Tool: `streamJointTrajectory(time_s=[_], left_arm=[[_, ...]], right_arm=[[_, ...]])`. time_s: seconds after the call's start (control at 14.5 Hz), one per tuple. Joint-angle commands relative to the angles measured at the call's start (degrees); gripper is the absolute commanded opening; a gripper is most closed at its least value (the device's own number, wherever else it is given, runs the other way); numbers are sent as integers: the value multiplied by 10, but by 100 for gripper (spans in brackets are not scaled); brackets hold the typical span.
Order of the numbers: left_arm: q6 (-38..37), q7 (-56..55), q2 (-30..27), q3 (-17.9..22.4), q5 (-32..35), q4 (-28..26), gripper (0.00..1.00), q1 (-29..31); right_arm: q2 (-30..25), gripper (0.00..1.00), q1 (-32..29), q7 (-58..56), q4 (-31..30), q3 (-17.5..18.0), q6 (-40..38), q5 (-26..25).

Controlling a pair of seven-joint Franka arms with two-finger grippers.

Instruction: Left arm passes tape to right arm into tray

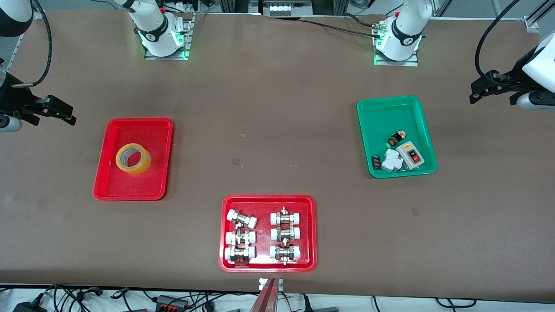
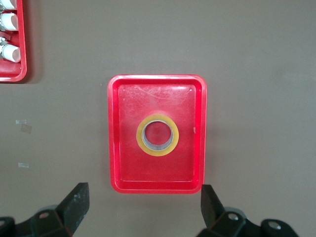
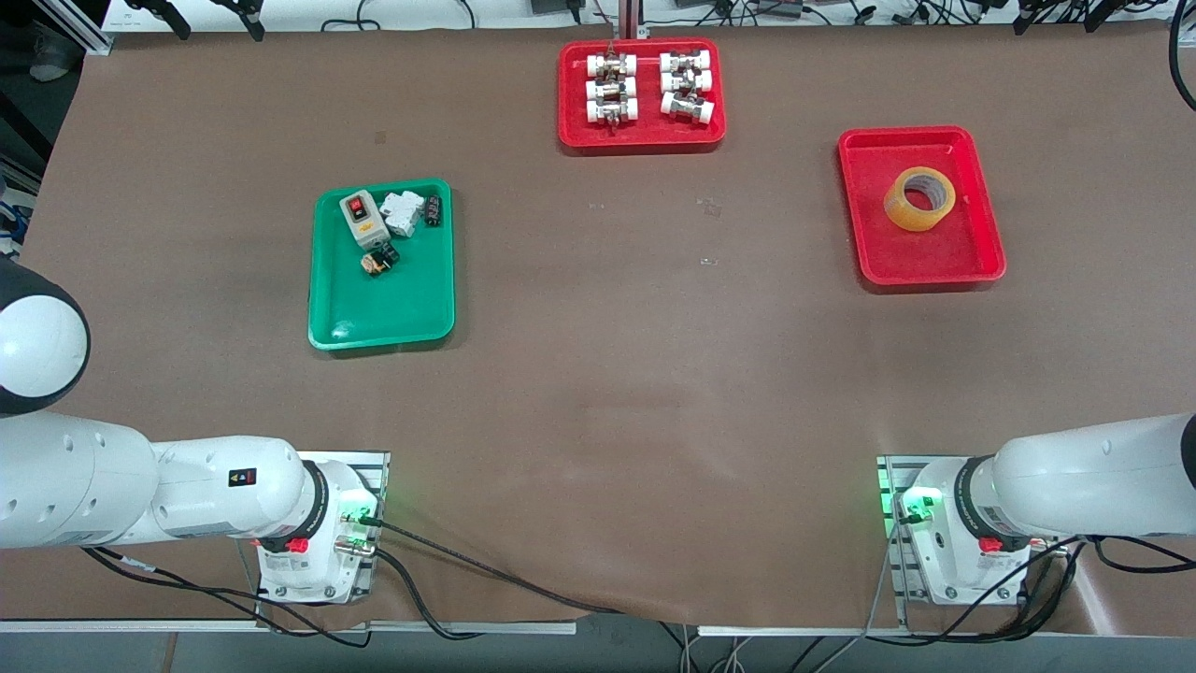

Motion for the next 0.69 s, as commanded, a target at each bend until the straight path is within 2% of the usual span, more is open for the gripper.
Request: streamJointTrajectory(time_s=[0.0,0.62], left_arm=[[-11,12,8,-2,-7,18,100,6],[-11,13,8,-1,-7,17,100,6]], right_arm=[[-22,100,-1,6,-20,2,-5,4],[-24,100,0,6,-20,2,-12,3]])
